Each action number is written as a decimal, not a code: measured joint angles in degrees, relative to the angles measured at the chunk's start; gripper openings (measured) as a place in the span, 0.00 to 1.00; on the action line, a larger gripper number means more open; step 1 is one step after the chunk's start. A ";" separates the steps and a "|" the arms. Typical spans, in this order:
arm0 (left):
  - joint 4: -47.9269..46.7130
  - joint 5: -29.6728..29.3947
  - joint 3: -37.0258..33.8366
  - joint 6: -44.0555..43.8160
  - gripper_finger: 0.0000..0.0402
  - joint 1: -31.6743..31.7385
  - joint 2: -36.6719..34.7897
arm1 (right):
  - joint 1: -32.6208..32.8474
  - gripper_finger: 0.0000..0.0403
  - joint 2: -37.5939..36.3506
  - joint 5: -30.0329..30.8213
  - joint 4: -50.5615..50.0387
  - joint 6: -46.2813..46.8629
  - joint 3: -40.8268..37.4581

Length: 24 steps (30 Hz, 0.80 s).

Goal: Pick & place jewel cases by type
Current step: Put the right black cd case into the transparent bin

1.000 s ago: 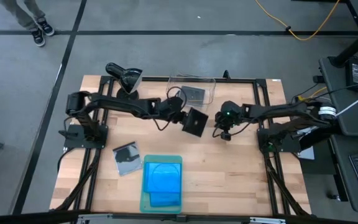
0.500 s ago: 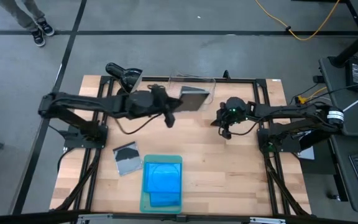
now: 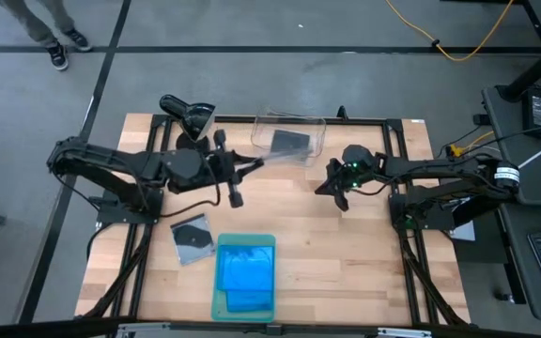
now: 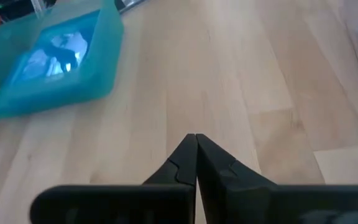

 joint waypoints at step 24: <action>7.23 -20.17 0.01 34.92 0.05 -11.66 1.08 | -0.02 0.02 0.00 -2.53 2.48 4.74 0.00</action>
